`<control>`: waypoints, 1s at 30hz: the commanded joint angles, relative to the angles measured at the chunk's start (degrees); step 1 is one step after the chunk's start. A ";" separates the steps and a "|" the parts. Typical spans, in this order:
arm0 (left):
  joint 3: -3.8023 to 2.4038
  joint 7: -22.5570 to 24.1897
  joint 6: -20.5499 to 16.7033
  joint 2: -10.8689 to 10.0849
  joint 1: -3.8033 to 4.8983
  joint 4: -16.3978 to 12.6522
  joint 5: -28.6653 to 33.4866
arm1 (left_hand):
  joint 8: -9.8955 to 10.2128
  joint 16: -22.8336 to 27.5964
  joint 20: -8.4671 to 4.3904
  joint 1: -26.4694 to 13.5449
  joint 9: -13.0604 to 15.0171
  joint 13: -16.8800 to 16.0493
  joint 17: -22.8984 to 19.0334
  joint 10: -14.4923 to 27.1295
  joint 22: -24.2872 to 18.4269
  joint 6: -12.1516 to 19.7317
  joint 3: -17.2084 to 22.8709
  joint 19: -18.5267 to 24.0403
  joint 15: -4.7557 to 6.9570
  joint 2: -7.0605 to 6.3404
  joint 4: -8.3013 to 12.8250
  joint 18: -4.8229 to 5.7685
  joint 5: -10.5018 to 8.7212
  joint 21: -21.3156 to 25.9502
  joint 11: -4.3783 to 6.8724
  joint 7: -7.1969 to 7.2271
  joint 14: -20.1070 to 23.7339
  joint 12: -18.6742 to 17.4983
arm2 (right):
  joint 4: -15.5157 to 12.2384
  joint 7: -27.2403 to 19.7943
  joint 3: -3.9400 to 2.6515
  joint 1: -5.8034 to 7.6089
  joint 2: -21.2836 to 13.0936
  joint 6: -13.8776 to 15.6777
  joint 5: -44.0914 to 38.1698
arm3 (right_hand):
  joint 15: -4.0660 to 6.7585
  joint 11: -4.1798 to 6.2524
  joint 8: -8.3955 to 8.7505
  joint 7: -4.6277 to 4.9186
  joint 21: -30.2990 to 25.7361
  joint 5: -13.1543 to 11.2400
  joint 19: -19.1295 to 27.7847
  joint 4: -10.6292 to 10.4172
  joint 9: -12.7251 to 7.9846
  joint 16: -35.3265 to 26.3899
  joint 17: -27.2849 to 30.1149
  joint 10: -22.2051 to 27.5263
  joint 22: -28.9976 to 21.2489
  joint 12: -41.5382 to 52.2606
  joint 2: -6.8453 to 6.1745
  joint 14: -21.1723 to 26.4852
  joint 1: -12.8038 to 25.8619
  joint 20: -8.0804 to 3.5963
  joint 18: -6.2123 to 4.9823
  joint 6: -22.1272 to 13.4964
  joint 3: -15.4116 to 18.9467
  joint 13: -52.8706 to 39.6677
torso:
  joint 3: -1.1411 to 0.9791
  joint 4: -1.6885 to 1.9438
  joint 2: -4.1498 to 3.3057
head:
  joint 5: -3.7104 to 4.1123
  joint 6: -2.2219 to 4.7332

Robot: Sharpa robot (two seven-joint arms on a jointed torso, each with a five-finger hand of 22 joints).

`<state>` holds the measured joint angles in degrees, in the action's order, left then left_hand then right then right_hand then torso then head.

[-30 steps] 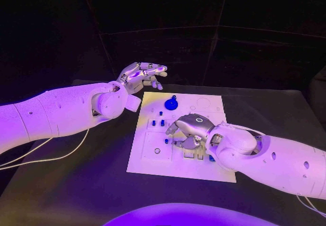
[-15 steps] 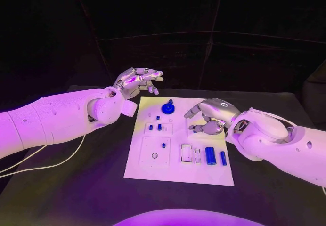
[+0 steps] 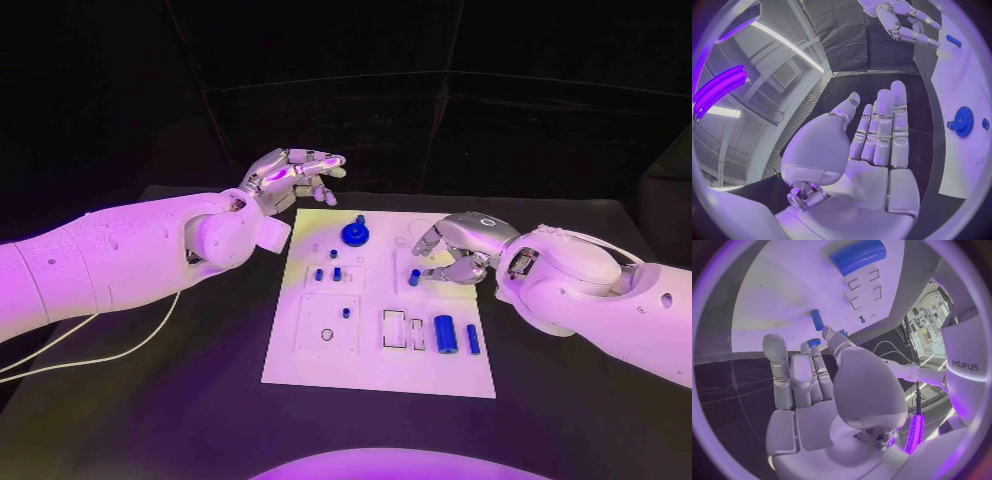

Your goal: Assemble the parts on the task board

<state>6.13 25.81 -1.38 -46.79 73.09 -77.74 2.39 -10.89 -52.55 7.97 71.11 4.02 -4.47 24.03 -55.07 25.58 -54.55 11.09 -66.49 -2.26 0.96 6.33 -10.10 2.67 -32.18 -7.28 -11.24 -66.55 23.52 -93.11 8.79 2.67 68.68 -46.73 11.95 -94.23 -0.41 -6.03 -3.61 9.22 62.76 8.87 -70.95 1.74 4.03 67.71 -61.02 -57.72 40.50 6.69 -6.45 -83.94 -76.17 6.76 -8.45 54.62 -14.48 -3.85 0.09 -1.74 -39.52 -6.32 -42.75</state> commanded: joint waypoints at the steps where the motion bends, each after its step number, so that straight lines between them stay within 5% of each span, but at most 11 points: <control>1: 0.00 0.32 0.78 0.05 0.07 -0.12 -0.44 | -0.12 0.25 -0.09 0.06 -0.06 0.01 -0.08 0.42 -0.09 0.43 -0.28 -0.40 -0.01 0.16 0.07 -0.27 0.04 0.32 0.15 -0.04 0.52 0.33 | 0.52 0.79 -0.04 0.14 0.50 -5.52 -0.30 | -0.30 0.11 -0.30 -0.16 -0.39 0.07 0.34 -0.17 0.04 -0.31 0.04 0.26 -0.14 0.43 -0.03 -1.13 -0.29 -0.08 -0.19 -0.16 0.64 -0.03 | 0.02 -0.01 -0.03 | -0.19 -0.14; 8: 0.01 0.35 0.84 0.17 0.06 -0.10 -0.48 | -0.12 0.25 -0.09 0.06 -0.06 0.01 -0.08 0.42 -0.09 0.43 -0.28 -0.40 -0.01 0.16 0.07 -0.27 0.04 0.32 0.15 -0.04 0.52 0.33 | 2.14 0.65 -0.01 0.13 2.12 -8.01 0.26 | -0.10 0.34 -0.41 -0.18 -0.42 -0.10 0.10 -0.47 0.10 -0.49 0.60 -0.62 -0.07 1.68 0.90 -1.07 -0.78 -0.24 -0.17 0.12 1.42 -0.14 | 0.01 -0.13 0.00 | -0.28 -0.25; 30: 0.01 0.27 0.94 0.31 0.06 0.02 -0.49 | -0.14 0.24 -0.08 0.09 -0.06 0.01 -0.10 0.48 -0.13 0.46 -0.35 -0.41 -0.03 0.24 0.08 -0.27 0.04 0.37 0.14 -0.05 0.55 0.39 | 5.19 0.00 0.09 -0.02 5.75 -8.62 0.34 | 0.72 1.33 -1.13 -0.63 1.10 -1.14 -1.44 -0.64 0.38 0.82 0.12 -6.68 2.20 3.79 4.22 -1.43 -3.54 -0.95 0.22 3.08 -2.03 -0.13 | 0.00 -0.16 0.05 | -0.36 -0.60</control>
<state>6.16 25.80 -1.28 -46.53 73.08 -77.68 2.26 -10.89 -52.55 7.98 71.11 4.02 -4.47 23.97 -54.86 25.49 -54.55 11.09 -66.49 -2.26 0.96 6.33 -10.10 2.67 -32.18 -7.06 -11.24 -66.55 23.52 -88.04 9.13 2.76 68.56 -41.03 4.33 -93.95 0.02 -4.70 -4.61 8.53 63.62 8.01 -71.99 1.17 4.36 68.38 -60.85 -64.00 42.64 10.34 -2.19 -83.95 -79.19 5.72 -8.45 57.42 -16.21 -3.94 0.09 -1.85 -39.53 -6.69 -43.30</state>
